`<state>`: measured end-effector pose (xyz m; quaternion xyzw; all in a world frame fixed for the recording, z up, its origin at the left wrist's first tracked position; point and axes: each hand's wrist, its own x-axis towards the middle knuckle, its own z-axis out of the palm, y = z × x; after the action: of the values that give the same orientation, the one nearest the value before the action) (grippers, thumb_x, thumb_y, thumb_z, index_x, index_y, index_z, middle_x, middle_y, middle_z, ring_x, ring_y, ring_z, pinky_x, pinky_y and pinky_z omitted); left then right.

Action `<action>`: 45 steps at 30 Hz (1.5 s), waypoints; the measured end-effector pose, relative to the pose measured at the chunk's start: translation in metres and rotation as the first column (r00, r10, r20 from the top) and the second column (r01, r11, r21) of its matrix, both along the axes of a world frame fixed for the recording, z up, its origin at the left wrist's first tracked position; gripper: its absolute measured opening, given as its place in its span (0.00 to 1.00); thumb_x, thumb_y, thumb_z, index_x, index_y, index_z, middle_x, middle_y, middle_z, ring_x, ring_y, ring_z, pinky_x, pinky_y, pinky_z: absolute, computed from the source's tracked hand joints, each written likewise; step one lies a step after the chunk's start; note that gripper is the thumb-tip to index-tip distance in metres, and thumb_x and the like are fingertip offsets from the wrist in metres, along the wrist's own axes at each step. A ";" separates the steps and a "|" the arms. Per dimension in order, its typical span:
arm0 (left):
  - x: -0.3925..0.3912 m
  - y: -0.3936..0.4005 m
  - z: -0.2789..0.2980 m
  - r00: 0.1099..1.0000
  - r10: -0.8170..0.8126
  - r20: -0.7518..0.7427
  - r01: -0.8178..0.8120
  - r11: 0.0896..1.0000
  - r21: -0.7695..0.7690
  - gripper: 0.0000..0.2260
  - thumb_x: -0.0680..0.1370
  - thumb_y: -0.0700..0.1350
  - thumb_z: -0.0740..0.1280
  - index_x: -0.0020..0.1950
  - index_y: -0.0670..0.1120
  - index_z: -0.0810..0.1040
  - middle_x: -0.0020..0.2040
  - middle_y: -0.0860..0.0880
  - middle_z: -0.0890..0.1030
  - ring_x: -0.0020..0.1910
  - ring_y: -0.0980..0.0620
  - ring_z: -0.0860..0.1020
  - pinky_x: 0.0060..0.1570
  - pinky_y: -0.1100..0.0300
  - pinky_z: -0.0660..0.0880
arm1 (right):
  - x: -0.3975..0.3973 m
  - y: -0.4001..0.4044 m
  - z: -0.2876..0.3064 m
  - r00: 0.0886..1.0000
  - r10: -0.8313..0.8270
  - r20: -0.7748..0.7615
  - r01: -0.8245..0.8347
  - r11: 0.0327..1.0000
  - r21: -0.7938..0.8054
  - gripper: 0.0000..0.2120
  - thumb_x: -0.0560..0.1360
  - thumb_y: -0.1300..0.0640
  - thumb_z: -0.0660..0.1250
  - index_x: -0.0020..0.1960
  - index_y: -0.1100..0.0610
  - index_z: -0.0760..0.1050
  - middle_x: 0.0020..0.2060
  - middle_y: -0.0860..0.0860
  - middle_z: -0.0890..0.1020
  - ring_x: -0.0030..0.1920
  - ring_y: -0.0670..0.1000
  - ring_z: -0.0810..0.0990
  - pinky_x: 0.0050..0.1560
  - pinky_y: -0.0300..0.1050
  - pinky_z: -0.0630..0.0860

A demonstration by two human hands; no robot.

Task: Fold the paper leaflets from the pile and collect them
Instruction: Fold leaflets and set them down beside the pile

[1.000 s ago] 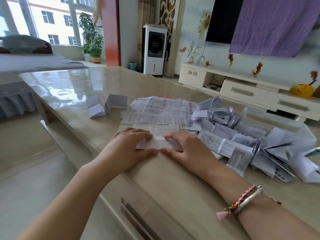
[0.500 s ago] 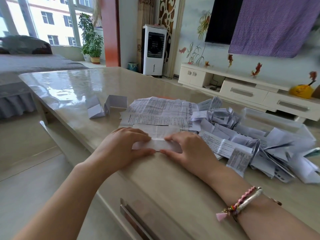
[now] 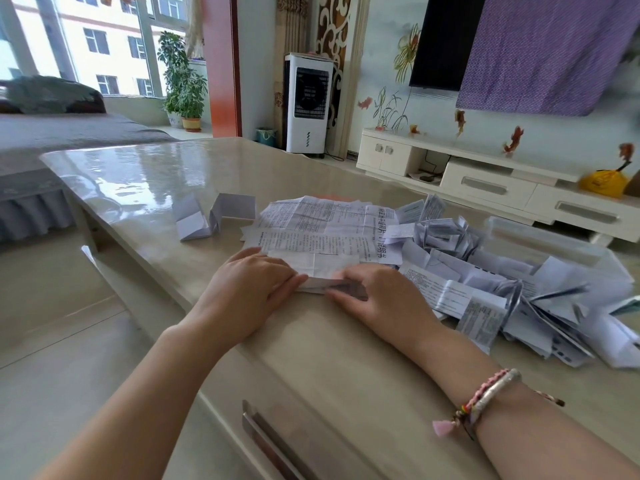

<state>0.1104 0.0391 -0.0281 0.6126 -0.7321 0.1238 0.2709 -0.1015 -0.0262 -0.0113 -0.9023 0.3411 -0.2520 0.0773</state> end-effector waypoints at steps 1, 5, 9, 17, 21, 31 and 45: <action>0.000 0.000 0.000 1.000 0.002 -0.023 -0.003 1.000 -0.016 0.29 0.79 0.64 0.48 0.35 0.47 0.79 0.34 0.55 0.80 0.37 0.53 0.78 0.60 0.58 0.68 | -0.001 0.000 0.000 0.997 -0.017 0.075 0.013 0.998 0.061 0.12 0.75 0.44 0.67 0.45 0.52 0.80 0.40 0.47 0.82 0.44 0.48 0.79 0.48 0.48 0.74; -0.004 0.005 0.009 0.899 0.097 -0.426 -0.087 0.995 0.042 0.23 0.66 0.75 0.60 0.45 0.60 0.81 0.39 0.56 0.81 0.41 0.55 0.78 0.45 0.57 0.74 | -0.005 -0.001 0.002 0.934 -0.067 0.350 -0.025 0.967 0.253 0.14 0.75 0.47 0.69 0.37 0.56 0.77 0.28 0.45 0.75 0.30 0.44 0.72 0.35 0.42 0.69; -0.007 0.005 0.012 0.826 0.186 -0.533 -0.138 0.982 0.128 0.29 0.65 0.63 0.73 0.64 0.64 0.71 0.42 0.58 0.77 0.34 0.60 0.75 0.46 0.56 0.76 | -0.003 -0.004 0.001 0.906 -0.115 0.406 -0.014 0.953 0.301 0.16 0.75 0.48 0.69 0.37 0.60 0.76 0.27 0.47 0.73 0.29 0.44 0.69 0.32 0.41 0.66; -0.012 0.010 0.003 0.957 0.197 -0.213 -0.151 0.965 0.212 0.21 0.77 0.55 0.65 0.69 0.65 0.68 0.67 0.56 0.67 0.64 0.50 0.64 0.66 0.54 0.64 | 0.003 -0.004 -0.005 0.984 -0.178 0.021 0.176 0.982 0.071 0.20 0.73 0.48 0.69 0.63 0.52 0.72 0.58 0.50 0.73 0.61 0.52 0.68 0.62 0.47 0.68; -0.013 0.009 0.000 0.969 0.174 -0.173 -0.138 0.970 0.202 0.12 0.78 0.56 0.63 0.60 0.63 0.78 0.65 0.58 0.72 0.62 0.51 0.65 0.65 0.55 0.62 | 0.001 -0.002 -0.006 1.000 -0.024 -0.011 0.024 1.000 0.015 0.17 0.74 0.45 0.67 0.62 0.49 0.75 0.60 0.47 0.77 0.63 0.50 0.71 0.65 0.48 0.65; -0.016 0.019 0.008 0.972 0.146 -0.183 -0.122 0.983 0.136 0.33 0.68 0.71 0.61 0.71 0.59 0.69 0.68 0.59 0.68 0.66 0.52 0.65 0.67 0.52 0.65 | 0.002 0.003 -0.005 0.997 0.004 -0.074 -0.014 0.991 -0.136 0.23 0.75 0.38 0.53 0.50 0.51 0.81 0.46 0.48 0.83 0.49 0.52 0.78 0.54 0.52 0.72; -0.043 0.018 0.008 0.872 -0.014 -0.489 0.130 0.970 0.204 0.40 0.74 0.60 0.66 0.79 0.54 0.46 0.78 0.53 0.57 0.74 0.62 0.57 0.65 0.77 0.56 | 0.006 0.013 0.001 0.922 0.168 0.348 -0.193 0.980 0.038 0.05 0.77 0.57 0.66 0.50 0.54 0.80 0.42 0.46 0.79 0.49 0.44 0.74 0.51 0.32 0.67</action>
<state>0.0673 0.0568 -0.0199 0.6233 -0.6727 -0.1293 0.3771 -0.0956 -0.0128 -0.0100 -0.8689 0.2466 -0.3847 0.1904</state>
